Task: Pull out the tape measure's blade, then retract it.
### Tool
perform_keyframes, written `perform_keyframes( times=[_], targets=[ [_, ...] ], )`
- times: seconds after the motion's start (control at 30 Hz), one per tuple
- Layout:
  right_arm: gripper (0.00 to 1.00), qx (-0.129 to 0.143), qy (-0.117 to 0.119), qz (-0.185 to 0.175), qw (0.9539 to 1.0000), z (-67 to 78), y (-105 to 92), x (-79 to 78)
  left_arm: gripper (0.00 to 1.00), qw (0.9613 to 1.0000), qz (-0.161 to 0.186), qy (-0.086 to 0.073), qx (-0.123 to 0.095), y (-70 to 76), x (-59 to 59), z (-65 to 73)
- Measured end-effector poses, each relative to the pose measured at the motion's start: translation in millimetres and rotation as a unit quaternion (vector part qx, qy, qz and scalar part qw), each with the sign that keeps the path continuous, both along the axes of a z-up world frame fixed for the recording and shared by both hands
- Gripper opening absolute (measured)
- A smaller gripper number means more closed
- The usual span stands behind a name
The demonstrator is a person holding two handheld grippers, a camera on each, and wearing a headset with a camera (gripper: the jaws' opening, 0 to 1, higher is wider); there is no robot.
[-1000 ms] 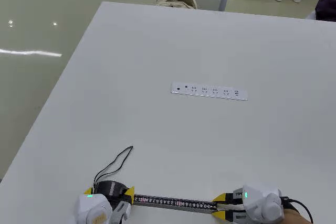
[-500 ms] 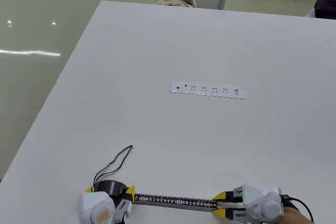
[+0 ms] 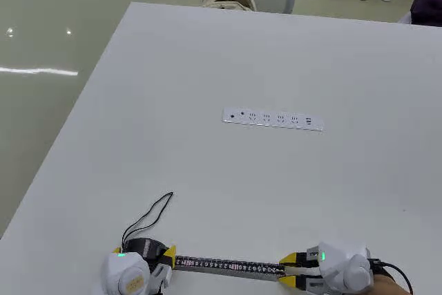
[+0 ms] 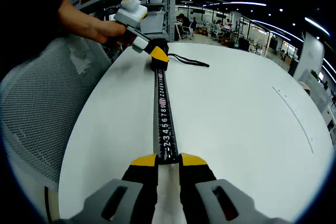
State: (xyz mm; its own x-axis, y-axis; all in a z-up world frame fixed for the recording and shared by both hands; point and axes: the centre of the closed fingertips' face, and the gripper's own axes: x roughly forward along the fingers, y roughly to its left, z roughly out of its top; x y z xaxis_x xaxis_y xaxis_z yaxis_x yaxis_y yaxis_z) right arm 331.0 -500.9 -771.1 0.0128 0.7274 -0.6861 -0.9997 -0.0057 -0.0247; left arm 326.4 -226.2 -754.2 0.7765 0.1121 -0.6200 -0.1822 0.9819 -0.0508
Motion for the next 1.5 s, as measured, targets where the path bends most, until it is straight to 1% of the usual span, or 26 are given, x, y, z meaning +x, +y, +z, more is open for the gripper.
perform_keyframes(
  times=[0.07,0.33,0.5,0.57,0.6,0.63,0.67,0.77,0.9,1.2,1.4,1.5],
  targets=[
    [0.14,0.001,-0.001,0.0,1.0,2.9,0.7,-1.1,0.63,1.0,-0.003,0.0,-0.002,0.1,-0.2,0.0],
    [0.14,0.004,-0.002,-0.002,1.0,3.6,1.5,-2.4,0.65,1.0,-0.008,-0.004,0.0,-1.0,0.1,0.5],
    [0.13,0.004,-0.006,-0.001,1.0,5.4,4.6,-1.2,0.67,0.9999,-0.002,-0.006,-0.009,-1.2,-1.8,0.3],
    [0.13,0.004,-0.006,0.0,1.0,5.1,4.6,-0.8,0.67,0.9999,-0.001,-0.006,-0.009,-2.0,-3.2,0.4],
    [0.13,0.004,-0.005,0.0,1.0,5.0,4.5,-0.9,0.67,0.9999,0.003,-0.009,-0.011,-1.6,-3.1,1.7],
    [0.13,0.004,-0.006,0.0,1.0,5.3,4.5,-1.0,0.66,0.9996,0.012,-0.015,-0.02,-1.3,-2.6,4.2],
    [0.13,0.004,-0.006,0.0,1.0,5.5,4.6,-1.0,0.66,0.9996,0.012,-0.016,-0.021,-0.8,-2.3,4.7],
    [0.13,0.003,-0.006,0.0,1.0,4.7,4.3,-0.8,0.66,0.9995,0.014,-0.015,-0.023,-0.6,-1.4,4.6],
    [0.13,0.003,-0.006,-0.001,1.0,4.2,4.1,-0.4,0.65,0.9995,0.016,-0.016,-0.02,-0.6,-1.4,3.9],
    [0.14,0.001,-0.006,0.0,1.0,3.5,3.6,-0.8,0.65,0.9991,0.022,-0.018,-0.031,-0.9,-2.6,6.0],
    [0.14,0.0,-0.007,0.0,1.0,4.9,4.3,-1.6,0.64,0.9992,0.023,-0.019,-0.027,-1.3,-4.0,6.1],
    [0.14,0.0,-0.007,0.0,1.0,5.2,4.4,-1.5,0.64,0.9992,0.026,-0.016,-0.027,-1.6,-5.7,4.3]
  ],
)
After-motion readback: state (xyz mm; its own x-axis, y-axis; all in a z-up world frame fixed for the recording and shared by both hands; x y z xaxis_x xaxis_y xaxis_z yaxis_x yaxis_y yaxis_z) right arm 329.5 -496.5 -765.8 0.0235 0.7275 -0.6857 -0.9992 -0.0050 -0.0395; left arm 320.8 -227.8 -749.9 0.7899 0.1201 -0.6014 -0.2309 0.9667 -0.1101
